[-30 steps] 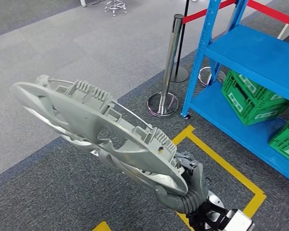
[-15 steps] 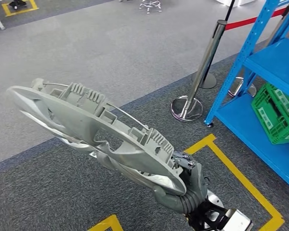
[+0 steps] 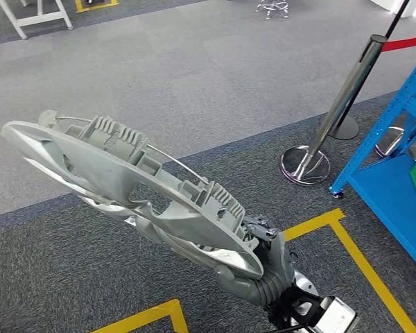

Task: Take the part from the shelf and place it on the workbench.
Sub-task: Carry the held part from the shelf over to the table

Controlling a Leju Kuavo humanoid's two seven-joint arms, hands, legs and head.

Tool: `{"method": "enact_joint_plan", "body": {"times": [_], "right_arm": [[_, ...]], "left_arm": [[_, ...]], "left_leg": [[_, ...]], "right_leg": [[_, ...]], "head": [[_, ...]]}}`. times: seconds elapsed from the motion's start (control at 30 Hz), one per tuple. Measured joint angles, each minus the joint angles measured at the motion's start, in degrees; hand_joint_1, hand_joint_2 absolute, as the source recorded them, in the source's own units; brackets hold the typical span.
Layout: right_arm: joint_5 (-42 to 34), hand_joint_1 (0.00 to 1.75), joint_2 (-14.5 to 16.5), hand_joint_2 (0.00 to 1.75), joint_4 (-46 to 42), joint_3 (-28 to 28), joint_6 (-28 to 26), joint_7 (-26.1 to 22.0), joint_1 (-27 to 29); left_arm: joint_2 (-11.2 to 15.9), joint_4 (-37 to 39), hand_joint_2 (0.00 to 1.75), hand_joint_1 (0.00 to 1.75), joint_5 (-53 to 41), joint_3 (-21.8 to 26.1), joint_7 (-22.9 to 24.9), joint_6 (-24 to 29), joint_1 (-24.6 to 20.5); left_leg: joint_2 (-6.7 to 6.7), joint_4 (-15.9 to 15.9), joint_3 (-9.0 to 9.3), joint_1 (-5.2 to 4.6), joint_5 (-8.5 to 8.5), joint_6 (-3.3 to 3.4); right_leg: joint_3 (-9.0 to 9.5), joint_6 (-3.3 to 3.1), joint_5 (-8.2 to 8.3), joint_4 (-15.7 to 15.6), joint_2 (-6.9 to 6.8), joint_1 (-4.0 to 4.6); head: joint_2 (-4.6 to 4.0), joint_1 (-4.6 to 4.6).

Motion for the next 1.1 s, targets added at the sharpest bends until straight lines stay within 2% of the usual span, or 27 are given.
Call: {"method": "enact_joint_plan", "body": {"times": [0.03,0.07,0.13,0.17,0.2,0.23,0.3,0.37,0.4,0.43,0.47,0.5,0.53,0.57,0.6,0.63,0.67,0.73,0.77,0.8,0.87,0.9,0.93,0.97,1.0,1.03,1.1], "right_arm": [[0.0,1.75,0.01,1.75,0.0,0.03,0.0,0.02,-0.07],[-0.01,1.75,0.01,1.75,0.0,0.06,-0.01,0.03,-0.1],[-0.02,1.75,0.02,1.75,0.0,0.1,-0.02,0.01,-0.14],[-0.02,1.75,0.02,1.75,0.0,0.1,-0.03,0.01,-0.15],[-0.03,1.75,0.04,1.75,0.0,0.11,-0.04,0.0,-0.22],[-0.03,1.75,0.07,1.75,0.01,0.12,-0.06,0.01,-0.33],[-0.05,1.75,0.14,1.75,0.01,0.12,-0.09,0.01,-0.48],[-0.09,1.75,0.16,1.75,0.01,0.11,-0.12,-0.02,-0.35],[-0.11,1.75,0.15,1.75,0.03,0.11,-0.13,-0.03,-0.26],[-0.11,1.75,0.15,1.75,0.07,0.11,-0.14,-0.02,-0.18],[-0.1,1.75,0.15,1.75,0.1,0.11,-0.13,-0.02,-0.14],[-0.1,1.75,0.15,1.75,0.14,0.1,-0.13,-0.01,-0.12],[-0.11,1.75,0.16,1.75,0.17,0.09,-0.13,0.0,-0.11],[-0.12,1.75,0.16,1.75,0.18,0.08,-0.12,0.0,-0.13],[-0.13,1.75,0.16,1.75,0.19,0.07,-0.11,-0.01,-0.17],[-0.13,1.75,0.17,1.75,0.19,0.07,-0.1,0.0,-0.21],[-0.13,1.75,0.17,1.75,0.2,0.08,-0.09,0.0,-0.25],[-0.13,1.75,0.17,1.75,0.21,0.1,-0.11,0.02,-0.31],[-0.12,1.75,0.18,1.75,0.21,0.1,-0.15,0.01,-0.33],[-0.12,1.75,0.2,1.75,0.2,0.11,-0.2,0.0,-0.35],[-0.13,1.75,0.24,1.75,0.2,0.1,-0.26,-0.02,-0.38],[-0.13,1.75,0.25,1.75,0.2,0.09,-0.3,-0.02,-0.38],[-0.11,1.75,0.26,1.75,0.21,0.09,-0.33,-0.02,-0.35],[-0.09,1.75,0.26,1.75,0.21,0.09,-0.36,-0.02,-0.32],[-0.07,1.75,0.26,1.75,0.22,0.11,-0.38,-0.02,-0.31],[-0.03,1.75,0.26,1.75,0.22,0.14,-0.38,-0.01,-0.32],[0.03,1.75,0.26,1.75,0.21,0.28,-0.38,-0.01,-0.42]], "left_arm": [[-0.01,0.0,1.75,0.0,-0.14,0.01,-0.02,0.01,0.0],[-0.01,0.0,1.75,0.0,-0.2,0.02,-0.04,0.03,-0.01],[-0.01,-0.01,1.75,0.0,-0.27,0.01,-0.08,0.1,-0.02],[-0.01,-0.01,1.75,0.0,-0.29,0.03,-0.09,0.13,0.02],[-0.01,-0.02,1.75,0.0,-0.3,0.05,-0.11,0.16,0.06],[-0.03,-0.01,1.75,0.0,-0.3,0.08,-0.11,0.19,0.08],[-0.1,-0.02,1.75,0.0,-0.3,0.13,-0.11,0.27,0.04],[-0.14,-0.02,1.75,0.0,-0.31,0.15,-0.13,0.24,0.03],[-0.14,-0.02,1.75,0.0,-0.3,0.15,-0.13,0.18,0.04],[-0.14,-0.02,1.75,0.0,-0.29,0.16,-0.13,0.09,0.07],[-0.14,-0.02,1.75,0.0,-0.25,0.16,-0.12,0.03,0.09],[-0.14,-0.02,1.75,0.0,-0.21,0.15,-0.11,-0.03,0.1],[-0.14,-0.02,1.75,0.0,-0.17,0.13,-0.09,-0.09,0.09],[-0.14,-0.02,1.75,0.0,-0.1,0.1,-0.07,-0.11,0.05],[-0.13,-0.02,1.75,0.0,-0.04,0.05,-0.04,-0.14,0.01],[-0.12,-0.02,1.75,0.0,0.03,0.02,-0.01,-0.15,-0.01],[-0.11,-0.02,1.75,0.0,0.12,0.01,0.01,-0.15,0.0],[-0.07,-0.01,1.75,0.0,0.25,0.06,0.04,-0.08,0.06],[-0.05,0.0,1.75,0.0,0.31,0.08,0.05,-0.01,0.05],[-0.03,0.0,1.75,0.0,0.34,0.08,0.09,0.09,0.02],[0.01,0.0,1.75,0.0,0.22,0.09,0.18,0.27,-0.06],[0.01,0.0,1.75,0.0,0.08,0.09,0.22,0.36,-0.07],[0.02,0.0,1.75,0.0,-0.07,0.1,0.23,0.4,-0.06],[0.02,0.0,1.75,0.0,-0.14,0.12,0.22,0.44,-0.05],[0.02,0.0,1.75,0.0,-0.2,0.14,0.22,0.49,-0.04],[0.02,0.0,1.75,0.0,-0.21,0.16,0.22,0.52,-0.04],[0.0,0.01,1.75,0.0,-0.23,0.17,0.22,0.56,-0.08]], "left_leg": [[0.86,-3.97,2.14,0.01,1.94,0.08],[2.08,-7.78,4.19,-0.23,3.16,0.25],[3.76,-12.19,6.42,-0.79,3.98,0.96],[3.75,-12.51,6.45,-1.08,3.72,1.33],[3.17,-12.67,6.33,-1.12,3.84,1.79],[2.62,-12.93,6.34,-1.08,3.99,2.2],[1.56,-13.47,6.51,-0.87,4.34,3.08],[0.5,-13.61,6.6,-0.81,4.44,3.63],[-0.12,-13.59,6.59,-0.87,4.43,3.76],[-0.8,-13.58,6.63,-0.94,4.42,3.8],[-1.53,-13.57,6.69,-0.99,4.4,3.81],[-2.29,-13.54,6.79,-1.01,4.39,3.8],[-3.12,-13.47,6.9,-1.0,4.35,3.75],[-3.87,-13.3,6.92,-1.07,4.25,3.61],[-4.58,-13.04,6.8,-1.09,4.14,3.41],[-5.19,-12.84,6.58,-1.06,4.09,3.11],[-5.73,-12.69,6.31,-0.97,4.13,2.75],[-6.45,-12.56,5.91,-0.66,4.22,2.07],[-5.81,-12.07,5.69,-0.67,3.91,1.78],[-4.56,-10.63,5.04,-0.72,2.98,1.5],[-1.59,-4.58,2.22,-0.67,-0.2,0.97],[-0.86,-0.74,0.31,-0.48,-1.87,0.71],[-0.58,2.17,-1.16,-0.26,-2.8,0.5],[-0.45,3.61,-1.94,-0.05,-2.88,0.32],[-0.27,2.61,-1.5,0.15,-1.72,0.16],[0.11,-0.4,-0.01,0.34,0.28,0.06],[2.28,-8.16,3.96,0.27,3.57,0.05]], "right_leg": [[0.23,0.15,-0.15,-0.01,-0.65,0.0],[0.44,0.37,-0.34,0.01,-1.22,0.12],[0.75,0.92,-0.67,-0.05,-2.24,0.35],[0.84,1.21,-0.74,-0.14,-2.72,0.43],[0.99,1.53,-0.79,-0.29,-3.23,0.4],[1.0,1.88,-1.03,-0.22,-3.12,0.28],[-0.15,2.3,-2.9,2.35,-0.96,0.11],[-3.79,2.28,-6.49,9.7,1.87,0.08],[-5.9,2.26,-7.91,13.71,2.44,0.11],[-7.49,2.23,-8.36,16.39,2.66,0.14],[-8.15,2.17,-7.66,16.97,2.75,0.16],[-7.72,2.07,-5.91,15.27,2.89,0.17],[-6.31,1.9,-3.42,11.57,3.53,0.16],[-4.67,1.72,-1.36,7.48,4.78,0.12],[-3.05,1.59,0.01,3.94,5.92,0.03],[-1.97,1.47,0.67,1.61,6.87,0.01],[-1.53,1.37,0.58,0.84,7.21,0.06],[-1.16,0.99,0.71,0.4,6.13,0.18],[-0.94,0.72,0.82,0.16,5.45,0.16],[-0.72,0.43,0.89,-0.11,4.65,0.1],[-0.47,0.0,0.82,-0.33,3.07,0.13],[-0.45,-0.11,0.72,-0.31,2.23,0.18],[-0.42,-0.13,0.61,-0.3,1.43,0.21],[-0.37,-0.1,0.49,-0.29,0.71,0.22],[-0.22,-0.01,0.32,-0.28,0.01,0.22],[0.06,0.14,0.11,-0.27,-0.63,0.21],[0.58,0.7,-0.5,-0.23,-1.8,0.39]], "head": [[0.0,0.01],[0.0,0.0],[0.0,0.03],[0.0,0.05],[0.0,0.05],[0.0,0.07],[0.0,0.24],[0.0,0.54],[0.0,0.66],[0.0,0.69],[0.0,0.69],[0.0,0.69],[0.0,0.69],[0.0,0.71],[0.0,0.67],[0.0,0.65],[0.0,0.65],[0.0,0.68],[0.0,0.53],[0.0,0.37],[0.0,0.02],[0.0,0.02],[0.0,0.01],[0.0,0.02],[0.0,0.01],[0.0,0.01],[0.0,-0.04]]}}
